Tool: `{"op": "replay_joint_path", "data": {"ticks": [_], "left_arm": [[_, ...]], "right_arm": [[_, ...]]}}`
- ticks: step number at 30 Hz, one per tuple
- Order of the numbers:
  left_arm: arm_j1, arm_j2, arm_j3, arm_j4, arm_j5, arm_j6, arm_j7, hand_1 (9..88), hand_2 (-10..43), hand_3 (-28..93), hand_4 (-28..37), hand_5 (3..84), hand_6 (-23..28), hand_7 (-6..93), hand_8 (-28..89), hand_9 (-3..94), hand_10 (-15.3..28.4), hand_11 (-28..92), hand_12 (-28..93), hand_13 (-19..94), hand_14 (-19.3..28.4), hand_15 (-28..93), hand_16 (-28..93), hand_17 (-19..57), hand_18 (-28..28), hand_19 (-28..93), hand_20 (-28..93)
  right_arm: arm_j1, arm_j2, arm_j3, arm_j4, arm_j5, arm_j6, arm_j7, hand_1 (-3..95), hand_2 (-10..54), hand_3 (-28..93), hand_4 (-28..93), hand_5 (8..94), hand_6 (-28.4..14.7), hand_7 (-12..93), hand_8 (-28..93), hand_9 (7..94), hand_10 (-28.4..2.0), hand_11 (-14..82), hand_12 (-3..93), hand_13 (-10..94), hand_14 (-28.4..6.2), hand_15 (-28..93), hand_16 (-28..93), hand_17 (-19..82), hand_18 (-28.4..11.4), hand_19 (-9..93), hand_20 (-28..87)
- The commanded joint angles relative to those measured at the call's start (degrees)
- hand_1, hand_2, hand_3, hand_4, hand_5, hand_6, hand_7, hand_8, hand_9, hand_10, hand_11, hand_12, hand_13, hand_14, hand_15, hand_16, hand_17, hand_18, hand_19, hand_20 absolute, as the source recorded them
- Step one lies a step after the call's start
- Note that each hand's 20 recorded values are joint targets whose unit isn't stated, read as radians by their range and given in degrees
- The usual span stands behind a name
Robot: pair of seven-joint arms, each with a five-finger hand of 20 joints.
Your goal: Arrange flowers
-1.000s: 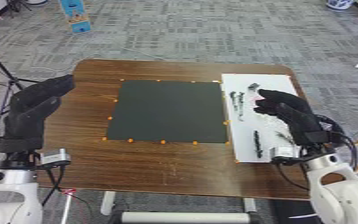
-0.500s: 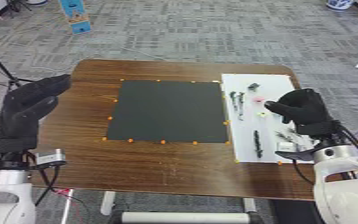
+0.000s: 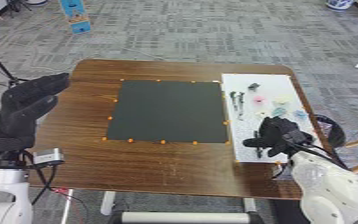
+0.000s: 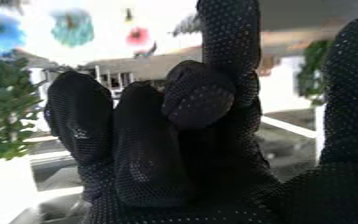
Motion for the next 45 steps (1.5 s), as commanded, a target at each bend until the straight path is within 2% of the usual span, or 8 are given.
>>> {"op": "replay_joint_path", "data": {"ticks": [1, 2, 3, 21, 28, 30, 34, 45], "left_arm": [[0.4, -0.71, 0.19, -0.52, 0.22, -0.88, -0.70, 25.2, -9.5, 72, -19.9, 49.8, 1.4, 14.7, -7, 47.8, 11.9, 16, 13, 39, 14.7, 12, 2, 8.1, 11.1, 6, 19], [0.5, -1.49, -0.18, -0.65, 0.66, -1.77, -0.80, 25.3, -9.5, 72, -19.9, 49.8, 1.4, 14.7, -7, 47.8, 11.9, 16, 13, 39, 14.8, 12, 2, 8.1, 11.1, 6, 19], [0.6, -1.33, -0.18, -0.63, 0.57, -1.93, -0.80, 25.3, -9.5, 72, -19.9, 49.8, 1.4, 14.7, -7, 47.8, 11.9, 16, 13, 39, 14.8, 12, 2, 8.1, 11.1, 6, 19], [1.5, -1.31, -0.53, -1.18, 0.26, -2.29, -1.97, 25.3, -9.5, 72, -19.6, 49.8, 1.5, 14.4, -7, 47.7, 11.9, 16, 14, 39, 14.9, 12, 2, 7.9, 11.3, 6, 19], [1.2, -1.32, -0.48, -1.10, 0.34, -2.79, -2.44, 25.3, -9.5, 72, -19.5, 49.7, 1.5, 14.1, -7, 47.6, 12.0, 16, 14, 39, 15.0, 12, 2, 7.8, 11.4, 6, 19], [0.8, -1.15, -0.37, -1.02, 0.43, -3.03, -2.55, 25.3, -9.5, 72, -19.5, 49.7, 1.6, 14.1, -7, 47.6, 12.0, 16, 14, 39, 15.0, 12, 2, 7.7, 11.4, 6, 19], [0.3, -1.25, -0.19, -0.91, 0.56, -3.22, -2.53, 25.2, -9.5, 72, -19.5, 49.7, 1.6, 14.0, -7, 47.3, 11.9, 15, 14, 39, 15.1, 12, 3, 7.5, 11.6, 6, 19], [-0.1, -1.47, -0.06, -0.79, 0.77, -3.93, -3.15, 25.1, -9.5, 72, -19.5, 49.1, 1.7, 13.6, -7, 46.5, 11.9, 15, 14, 38, 15.2, 12, 3, 6.8, 12.1, 6, 19]], "right_arm": [[6.5, 1.2, -2.9, 5.7, -3.1, -0.5, 1.9, 24.9, -9.5, 57, -13, 80.9, 1.4, 47, -1, 88.0, -9.5, 58.2, 44.8, 86, -9.8, 83, 51, 56, -26.2, 93, 76], [7.2, 1.4, -3.5, 6.3, -3.6, -1.3, 2.1, 24.9, -9.5, 57, -13, 81.0, 1.3, 47, -1, 88.1, -9.5, 58.1, 44.7, 86, -9.8, 83, 51, 57, -26.2, 93, 76], [7.4, 1.5, -3.8, 6.8, -4.4, -1.0, 2.2, 24.9, -9.5, 57, -13, 81.1, 1.3, 47, -1, 88.3, -9.4, 58.0, 44.5, 86, -9.6, 82, 51, 57, -26.2, 93, 76], [10.0, -0.1, -8.7, 11.3, -6.6, -9.1, 5.7, 25.5, -9.5, 57, -12, 83.8, 1.7, 45, -1, 90.6, -8.8, 56.5, 41.8, 88, -8.0, 80, 49, 59, -25.1, 93, 75], [12.0, -2.4, -9.6, 10.4, 0.4, -16.0, 11.0, 31.9, -9.5, 64, -6, 85.0, 0.8, 37, -2, 92.2, -8.5, 50.6, 40.4, 89, -7.8, 77, 49, 60, -23.9, 93, 71], [12.5, -3.3, -8.8, 10.0, 4.5, -17.8, 12.8, 33.9, -7.7, 65, -2, 85.6, 0.1, 30, 10, 92.8, -8.6, 47.4, 39.9, 89, -7.8, 74, 49, 61, -23.1, 93, 69], [12.2, -4.1, -7.4, 9.2, 10.0, -17.6, 15.0, 36.6, -3.7, 65, 2, 85.5, -0.8, 21, 23, 93.1, -9.3, 43.1, 39.0, 89, -7.5, 71, 49, 60, -22.6, 93, 66], [11.2, -4.5, -6.1, 6.9, 7.4, -11.4, 13.4, 45.5, -2.0, 62, 7, 85.2, -0.9, 19, 31, 93.2, -9.2, 42.4, 39.0, 90, -7.2, 70, 48, 61, -21.8, 93, 65]]}}
